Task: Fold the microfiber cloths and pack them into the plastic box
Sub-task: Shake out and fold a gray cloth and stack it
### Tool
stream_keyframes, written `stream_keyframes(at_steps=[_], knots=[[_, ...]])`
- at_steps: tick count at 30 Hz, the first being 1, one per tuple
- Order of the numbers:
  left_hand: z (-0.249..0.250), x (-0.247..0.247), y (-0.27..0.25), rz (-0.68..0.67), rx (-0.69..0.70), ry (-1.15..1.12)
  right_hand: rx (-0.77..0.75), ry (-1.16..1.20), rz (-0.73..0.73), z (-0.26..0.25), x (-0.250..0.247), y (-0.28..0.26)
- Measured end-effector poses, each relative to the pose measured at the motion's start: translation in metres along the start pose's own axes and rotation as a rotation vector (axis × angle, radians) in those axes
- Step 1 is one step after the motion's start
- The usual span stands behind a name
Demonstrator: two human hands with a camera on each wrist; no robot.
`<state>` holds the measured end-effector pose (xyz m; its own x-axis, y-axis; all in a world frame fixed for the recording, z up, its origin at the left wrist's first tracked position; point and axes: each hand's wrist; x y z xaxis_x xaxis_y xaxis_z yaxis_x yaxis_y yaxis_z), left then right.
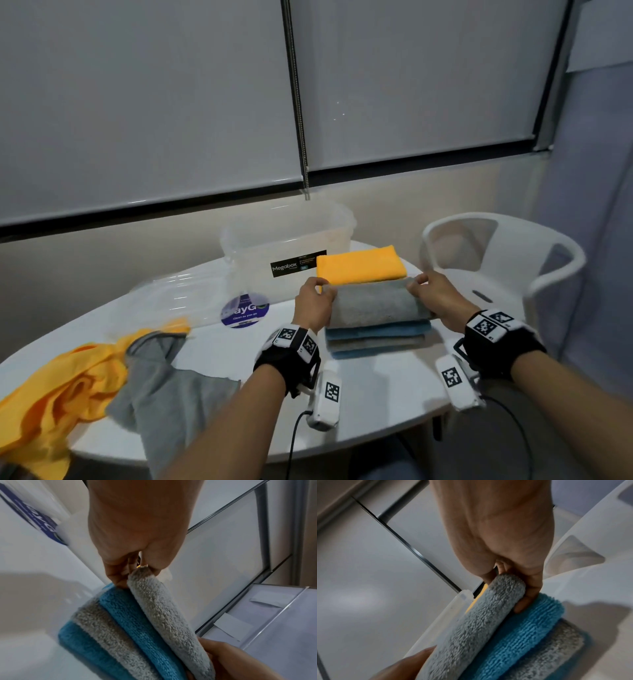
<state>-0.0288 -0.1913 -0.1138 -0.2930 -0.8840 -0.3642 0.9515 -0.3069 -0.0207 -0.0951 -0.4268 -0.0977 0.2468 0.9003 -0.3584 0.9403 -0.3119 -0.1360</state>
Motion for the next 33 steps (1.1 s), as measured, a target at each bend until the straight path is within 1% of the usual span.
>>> stream_keyframes(at_steps=[2,4,7,9,12,15,18,20,22,23,24,25,26,27,29,31,33], knots=[[-0.007,0.002,0.0,-0.075,-0.071,-0.014,0.038,0.045,-0.073,0.006,0.0,0.0],[-0.007,0.001,-0.001,-0.089,-0.086,-0.043,0.042,0.089,-0.106,0.009,-0.002,0.002],[-0.01,-0.003,0.002,-0.024,-0.046,-0.081,0.033,0.085,-0.093,0.014,-0.006,0.007],[-0.012,-0.002,0.003,0.042,-0.018,-0.071,0.017,0.016,-0.047,0.019,-0.005,0.01],[-0.02,0.005,0.001,0.067,-0.022,0.004,0.007,-0.149,-0.009,0.031,-0.001,0.014],[-0.028,0.011,-0.001,0.09,-0.006,0.143,0.002,-0.219,0.023,0.034,0.004,0.014],[-0.022,0.009,-0.005,0.134,0.005,0.285,-0.033,-0.267,0.05,0.026,0.005,0.015],[-0.011,0.005,-0.011,0.179,0.087,0.399,-0.056,-0.288,0.062,0.021,0.004,0.017],[0.001,0.005,-0.017,0.218,0.241,0.51,-0.062,-0.312,0.071,0.018,0.005,0.02],[0.007,0.007,-0.02,0.208,0.312,0.56,-0.059,-0.33,0.076,0.018,0.005,0.022],[0.011,0.012,-0.022,0.167,0.379,0.614,-0.056,-0.349,0.079,0.017,0.006,0.023],[0.014,0.019,-0.023,0.092,0.444,0.681,-0.051,-0.365,0.079,0.017,0.008,0.024],[0.014,0.027,-0.023,-0.005,0.496,0.764,-0.048,-0.381,0.077,0.016,0.008,0.025],[0.014,0.034,-0.024,-0.106,0.515,0.852,-0.044,-0.402,0.072,0.015,0.009,0.025],[0.008,0.044,-0.022,-0.266,0.473,0.981,-0.044,-0.453,0.055,0.009,0.007,0.024],[0.007,0.047,-0.018,-0.334,0.409,1.035,-0.079,-0.523,0.056,0.003,0.002,0.02],[0.008,0.045,-0.015,-0.383,0.357,1.023,-0.205,-0.639,0.104,-0.004,-0.002,0.014]])
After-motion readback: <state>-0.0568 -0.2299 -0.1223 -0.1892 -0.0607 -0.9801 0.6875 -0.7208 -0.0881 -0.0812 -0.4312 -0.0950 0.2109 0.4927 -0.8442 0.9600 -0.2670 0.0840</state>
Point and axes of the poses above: each hand's wrist, its own y-axis towards the middle knuckle, its own x-axis out of the palm, z = x × y, and after that the axes turned 9 degrees about -z, right-handed
